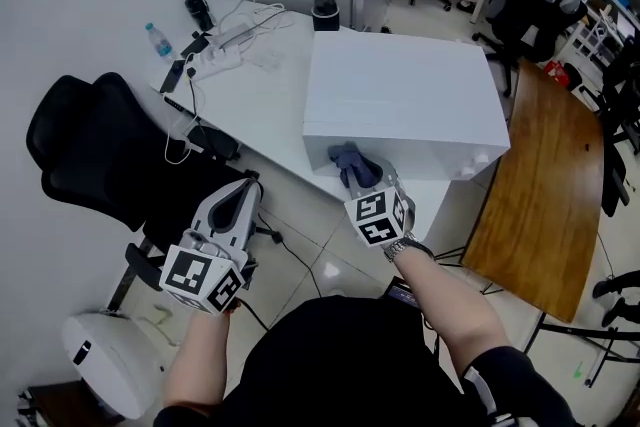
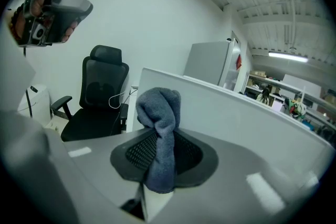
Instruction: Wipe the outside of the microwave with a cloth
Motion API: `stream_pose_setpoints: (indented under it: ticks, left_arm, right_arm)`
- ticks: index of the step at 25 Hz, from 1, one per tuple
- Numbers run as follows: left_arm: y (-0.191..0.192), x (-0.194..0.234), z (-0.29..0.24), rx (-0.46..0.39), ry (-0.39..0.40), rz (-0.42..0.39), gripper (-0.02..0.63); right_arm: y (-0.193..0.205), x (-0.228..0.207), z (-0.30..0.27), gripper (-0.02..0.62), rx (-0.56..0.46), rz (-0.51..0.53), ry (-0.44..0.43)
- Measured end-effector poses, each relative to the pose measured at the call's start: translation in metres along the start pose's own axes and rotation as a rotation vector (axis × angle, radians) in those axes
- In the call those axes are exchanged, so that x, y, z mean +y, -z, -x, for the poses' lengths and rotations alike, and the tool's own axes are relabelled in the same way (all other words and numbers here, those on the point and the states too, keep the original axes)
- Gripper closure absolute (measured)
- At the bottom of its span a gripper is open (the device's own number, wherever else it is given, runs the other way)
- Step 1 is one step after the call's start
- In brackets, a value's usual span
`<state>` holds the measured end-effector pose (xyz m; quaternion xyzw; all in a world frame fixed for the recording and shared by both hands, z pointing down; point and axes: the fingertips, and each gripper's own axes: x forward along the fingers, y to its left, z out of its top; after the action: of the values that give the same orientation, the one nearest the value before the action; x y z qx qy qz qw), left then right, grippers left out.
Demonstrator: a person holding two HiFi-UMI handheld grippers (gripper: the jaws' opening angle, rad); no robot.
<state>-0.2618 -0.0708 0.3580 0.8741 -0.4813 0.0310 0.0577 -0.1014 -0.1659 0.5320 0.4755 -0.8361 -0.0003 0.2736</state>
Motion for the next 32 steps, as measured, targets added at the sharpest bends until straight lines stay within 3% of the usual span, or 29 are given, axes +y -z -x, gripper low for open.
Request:
stream_pose_setpoints:
  ticks: [12,32]
  left_arm:
    - [-0.008,-0.057,-0.033,0.006,0.067,-0.017,0.603]
    - [-0.016,-0.154,-0.074,0.022,0.115,-0.042,0.603]
  right_arm:
    - [0.038,-0.068,0.043,0.517,0.035,-0.043,0.085]
    - [0.103,-0.170,0.117,0.517,0.069,-0.122,0.195]
